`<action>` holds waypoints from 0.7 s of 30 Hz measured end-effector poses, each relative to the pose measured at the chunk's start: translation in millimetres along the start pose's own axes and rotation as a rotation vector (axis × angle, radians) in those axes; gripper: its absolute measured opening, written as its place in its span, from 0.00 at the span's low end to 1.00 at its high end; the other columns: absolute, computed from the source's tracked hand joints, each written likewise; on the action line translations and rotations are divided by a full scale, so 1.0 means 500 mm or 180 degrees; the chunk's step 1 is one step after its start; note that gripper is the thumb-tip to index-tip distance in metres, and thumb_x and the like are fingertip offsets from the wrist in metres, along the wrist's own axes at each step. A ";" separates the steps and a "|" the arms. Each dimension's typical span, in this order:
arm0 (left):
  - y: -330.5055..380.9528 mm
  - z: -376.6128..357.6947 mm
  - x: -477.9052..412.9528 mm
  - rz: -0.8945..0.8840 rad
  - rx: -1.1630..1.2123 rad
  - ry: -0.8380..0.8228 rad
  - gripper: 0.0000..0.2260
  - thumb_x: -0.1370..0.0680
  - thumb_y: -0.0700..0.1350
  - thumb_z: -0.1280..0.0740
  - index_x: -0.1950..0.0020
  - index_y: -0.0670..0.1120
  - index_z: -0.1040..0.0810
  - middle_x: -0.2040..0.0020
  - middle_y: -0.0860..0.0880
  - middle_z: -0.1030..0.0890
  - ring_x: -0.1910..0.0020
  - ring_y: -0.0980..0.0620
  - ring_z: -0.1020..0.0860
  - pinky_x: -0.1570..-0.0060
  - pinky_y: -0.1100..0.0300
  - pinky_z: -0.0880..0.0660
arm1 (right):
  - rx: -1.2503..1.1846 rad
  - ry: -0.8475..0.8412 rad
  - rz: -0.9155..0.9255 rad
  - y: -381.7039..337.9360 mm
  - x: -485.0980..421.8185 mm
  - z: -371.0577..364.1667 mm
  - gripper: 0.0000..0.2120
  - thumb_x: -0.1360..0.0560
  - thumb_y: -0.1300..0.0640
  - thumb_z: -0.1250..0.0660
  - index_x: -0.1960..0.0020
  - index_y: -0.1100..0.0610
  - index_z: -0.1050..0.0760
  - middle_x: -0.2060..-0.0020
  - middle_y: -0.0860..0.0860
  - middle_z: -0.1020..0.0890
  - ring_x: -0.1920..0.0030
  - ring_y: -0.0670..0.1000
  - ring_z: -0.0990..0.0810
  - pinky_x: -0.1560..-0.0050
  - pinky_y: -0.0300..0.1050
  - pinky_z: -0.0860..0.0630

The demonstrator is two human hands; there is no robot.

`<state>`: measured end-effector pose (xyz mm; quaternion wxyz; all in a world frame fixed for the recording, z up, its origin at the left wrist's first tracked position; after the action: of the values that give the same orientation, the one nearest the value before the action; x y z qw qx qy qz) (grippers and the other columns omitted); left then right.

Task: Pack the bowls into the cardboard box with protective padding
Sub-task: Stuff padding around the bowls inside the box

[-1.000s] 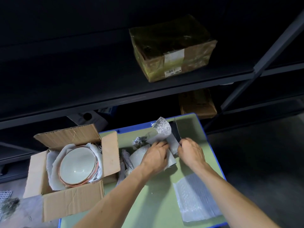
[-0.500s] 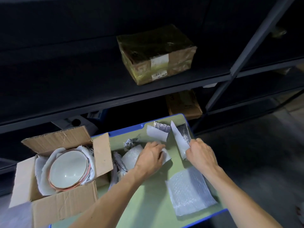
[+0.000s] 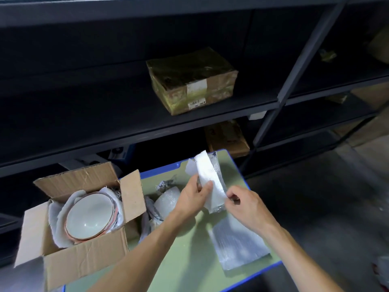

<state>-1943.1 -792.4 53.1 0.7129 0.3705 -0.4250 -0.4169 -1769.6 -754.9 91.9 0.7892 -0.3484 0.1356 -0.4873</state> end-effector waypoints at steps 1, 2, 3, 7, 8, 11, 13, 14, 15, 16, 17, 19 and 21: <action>0.001 0.004 0.008 0.0013 0.0176 0.0028 0.10 0.21 0.57 0.34 0.46 0.53 0.25 0.57 0.51 0.18 0.58 0.52 0.20 0.55 0.56 0.21 | -0.0002 -0.0064 0.0027 -0.004 0.002 -0.003 0.07 0.26 0.58 0.34 0.61 0.52 0.28 0.64 0.47 0.23 0.62 0.47 0.25 0.57 0.43 0.26; 0.002 0.010 0.015 0.0029 0.0287 0.0063 0.08 0.21 0.53 0.32 0.45 0.53 0.25 0.58 0.53 0.18 0.59 0.54 0.20 0.57 0.59 0.22 | 0.0013 -0.0145 0.0020 -0.010 0.004 -0.005 0.05 0.25 0.57 0.34 0.59 0.50 0.28 0.64 0.46 0.24 0.62 0.45 0.25 0.58 0.42 0.27; 0.003 0.017 0.020 0.0033 0.0314 0.0139 0.08 0.22 0.50 0.31 0.44 0.53 0.25 0.57 0.54 0.18 0.58 0.55 0.19 0.56 0.59 0.22 | -0.0009 -0.0234 -0.0001 -0.016 0.006 -0.008 0.03 0.25 0.55 0.35 0.55 0.49 0.28 0.64 0.44 0.25 0.62 0.43 0.25 0.59 0.39 0.28; -0.002 0.042 0.036 0.0101 0.0043 0.0254 0.12 0.24 0.50 0.31 0.42 0.51 0.26 0.53 0.52 0.18 0.55 0.52 0.20 0.51 0.55 0.24 | -0.0239 -0.0231 -0.0027 -0.045 0.005 -0.016 0.13 0.23 0.53 0.35 0.42 0.46 0.37 0.67 0.46 0.28 0.66 0.42 0.26 0.59 0.44 0.26; -0.002 0.047 0.041 0.0098 0.0052 0.0218 0.14 0.25 0.51 0.31 0.42 0.50 0.26 0.53 0.52 0.18 0.55 0.51 0.21 0.49 0.54 0.23 | -0.0284 -0.0143 -0.0033 -0.052 0.002 -0.019 0.16 0.23 0.52 0.35 0.40 0.45 0.39 0.67 0.49 0.27 0.66 0.44 0.25 0.59 0.49 0.26; 0.000 0.058 0.058 0.0046 -0.0072 0.0195 0.13 0.24 0.51 0.32 0.43 0.47 0.27 0.54 0.52 0.20 0.56 0.51 0.22 0.50 0.52 0.23 | -0.0445 -0.0031 -0.0224 -0.069 -0.009 -0.031 0.26 0.23 0.48 0.33 0.33 0.38 0.44 0.68 0.46 0.24 0.64 0.47 0.23 0.61 0.46 0.27; 0.001 0.061 0.066 0.0002 -0.0233 0.0261 0.11 0.22 0.49 0.34 0.43 0.47 0.27 0.51 0.50 0.20 0.53 0.49 0.21 0.49 0.51 0.23 | -0.0462 -0.0023 -0.0399 -0.075 -0.016 -0.040 0.20 0.25 0.46 0.32 0.37 0.43 0.36 0.63 0.42 0.21 0.58 0.46 0.21 0.58 0.45 0.25; 0.003 0.063 0.070 0.0001 -0.0327 0.0293 0.11 0.22 0.48 0.35 0.42 0.47 0.27 0.50 0.50 0.19 0.52 0.48 0.21 0.50 0.52 0.23 | -0.0402 0.0012 -0.0442 -0.079 -0.017 -0.043 0.14 0.25 0.46 0.32 0.43 0.47 0.32 0.60 0.42 0.20 0.56 0.47 0.21 0.56 0.46 0.24; 0.006 0.063 0.075 -0.0006 -0.0409 0.0325 0.10 0.22 0.48 0.35 0.42 0.47 0.27 0.50 0.50 0.19 0.52 0.48 0.22 0.52 0.53 0.24 | -0.0316 0.0050 -0.0455 -0.083 -0.017 -0.046 0.11 0.25 0.47 0.32 0.49 0.50 0.31 0.59 0.43 0.20 0.56 0.49 0.21 0.56 0.46 0.25; 0.009 0.064 0.079 -0.0012 -0.0467 0.0352 0.10 0.22 0.48 0.36 0.42 0.47 0.27 0.50 0.51 0.20 0.53 0.49 0.22 0.54 0.54 0.26 | -0.0244 0.0083 -0.0450 -0.087 -0.018 -0.049 0.10 0.25 0.48 0.32 0.52 0.51 0.31 0.60 0.44 0.21 0.57 0.49 0.22 0.58 0.46 0.26; 0.011 0.064 0.081 -0.0033 -0.0490 0.0359 0.09 0.21 0.48 0.37 0.43 0.47 0.27 0.51 0.51 0.20 0.54 0.49 0.23 0.56 0.54 0.27 | -0.0202 0.0104 -0.0457 -0.091 -0.018 -0.052 0.09 0.24 0.49 0.33 0.53 0.51 0.31 0.60 0.45 0.21 0.57 0.49 0.22 0.59 0.45 0.27; 0.017 0.062 0.087 -0.0072 -0.0448 0.0305 0.08 0.20 0.48 0.38 0.44 0.47 0.27 0.52 0.51 0.20 0.54 0.50 0.23 0.55 0.55 0.27 | -0.0138 0.0127 -0.0452 -0.097 -0.021 -0.054 0.08 0.24 0.50 0.33 0.53 0.51 0.32 0.59 0.45 0.21 0.56 0.51 0.22 0.61 0.47 0.28; 0.022 0.059 0.090 -0.0098 -0.0251 0.0203 0.09 0.18 0.51 0.41 0.45 0.48 0.25 0.52 0.52 0.20 0.53 0.50 0.22 0.52 0.54 0.25 | -0.0075 0.0133 -0.0444 -0.098 -0.022 -0.056 0.08 0.24 0.51 0.33 0.54 0.51 0.32 0.59 0.46 0.21 0.56 0.52 0.22 0.63 0.46 0.30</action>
<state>-1953.7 -834.3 87.1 0.7336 0.3618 -0.3796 -0.4323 -1823.4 -771.1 103.8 0.7462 -0.3560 0.1331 -0.5466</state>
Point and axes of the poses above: each hand's wrist, its own x-axis away from the middle knuckle, its own z-axis out of the back of the hand, y = z × x, the point moved 2 cm from there along -x, towards the middle knuckle
